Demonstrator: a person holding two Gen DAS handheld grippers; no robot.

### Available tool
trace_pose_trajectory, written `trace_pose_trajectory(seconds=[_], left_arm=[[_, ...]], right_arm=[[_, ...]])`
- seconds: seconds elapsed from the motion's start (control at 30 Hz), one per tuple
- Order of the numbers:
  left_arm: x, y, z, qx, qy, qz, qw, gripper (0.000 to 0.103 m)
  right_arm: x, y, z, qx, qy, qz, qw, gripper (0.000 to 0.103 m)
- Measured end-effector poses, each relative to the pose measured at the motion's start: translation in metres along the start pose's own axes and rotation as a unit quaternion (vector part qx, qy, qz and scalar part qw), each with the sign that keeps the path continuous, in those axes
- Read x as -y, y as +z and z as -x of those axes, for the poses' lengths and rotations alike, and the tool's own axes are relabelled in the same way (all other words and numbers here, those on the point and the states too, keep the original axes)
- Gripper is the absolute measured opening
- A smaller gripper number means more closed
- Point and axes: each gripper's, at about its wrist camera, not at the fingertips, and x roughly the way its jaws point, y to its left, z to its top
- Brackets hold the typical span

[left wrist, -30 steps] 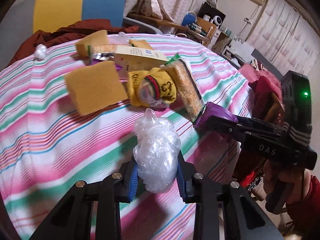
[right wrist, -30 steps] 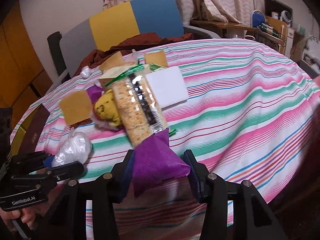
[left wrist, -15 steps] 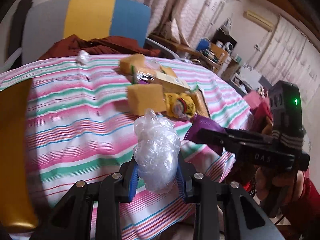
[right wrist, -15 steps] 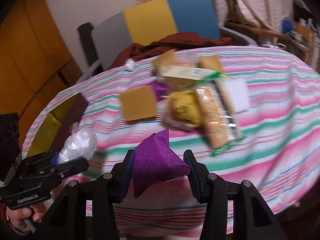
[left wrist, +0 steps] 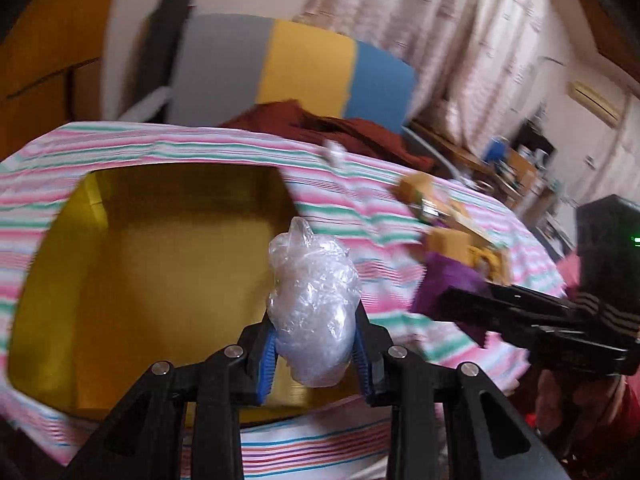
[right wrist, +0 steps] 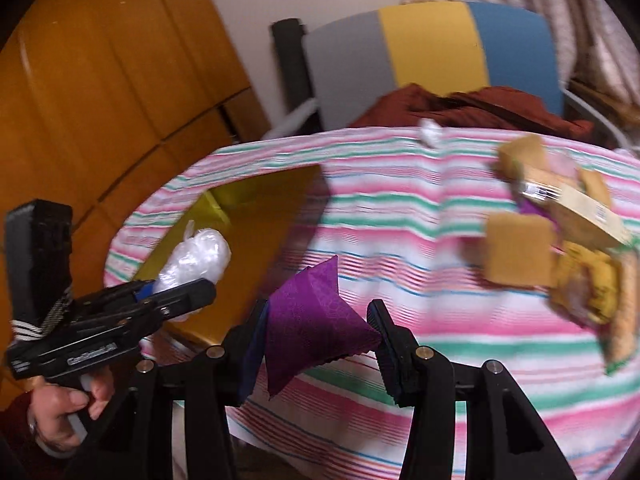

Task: Organize objects
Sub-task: 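Carry the bag and pouch into the gold tin and open both tools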

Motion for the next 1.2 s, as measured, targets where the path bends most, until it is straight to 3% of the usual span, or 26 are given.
trace_pose_trajectory(seconds=[0.2,0.47,0.5,0.53,0.57,0.67,0.77,0.87,1.2], left_arm=[[-0.059,-0.001,0.007,-0.002,0.066,0.044,0.9968,0.032],[-0.101,-0.001,0.012,0.000,0.117,0.077,0.9902,0.032],[-0.105,-0.001,0.011,-0.001,0.120,0.081,0.9894,0.032],[-0.112,-0.002,0.010,-0.004,0.124,0.090,0.9881,0.032],[-0.115,-0.002,0.010,-0.006,0.125,0.095,0.9876,0.032],[-0.122,-0.005,0.009,-0.009,0.133,0.103,0.9858,0.032],[-0.123,-0.006,0.008,-0.012,0.139,0.102,0.9849,0.034],[-0.122,-0.005,0.005,-0.018,0.137,0.102,0.9852,0.049],[-0.112,0.002,0.023,0.026,0.155,0.101,0.9823,0.056]], right_arm=[[-0.054,0.014,-0.041,-0.010,0.043,0.034,0.998,0.050],[-0.099,0.013,-0.103,-0.049,0.059,0.058,0.995,0.052],[-0.102,0.013,-0.106,-0.050,0.054,0.059,0.996,0.054],[-0.105,0.013,-0.108,-0.050,0.050,0.062,0.996,0.062],[-0.107,0.013,-0.107,-0.044,0.049,0.067,0.996,0.070],[-0.111,0.011,-0.096,-0.020,0.049,0.081,0.995,0.077],[-0.109,0.011,-0.085,-0.004,0.044,0.079,0.996,0.080],[-0.103,0.011,-0.078,0.003,0.042,0.065,0.997,0.082],[-0.090,0.008,-0.069,0.008,0.038,0.040,0.998,0.083]])
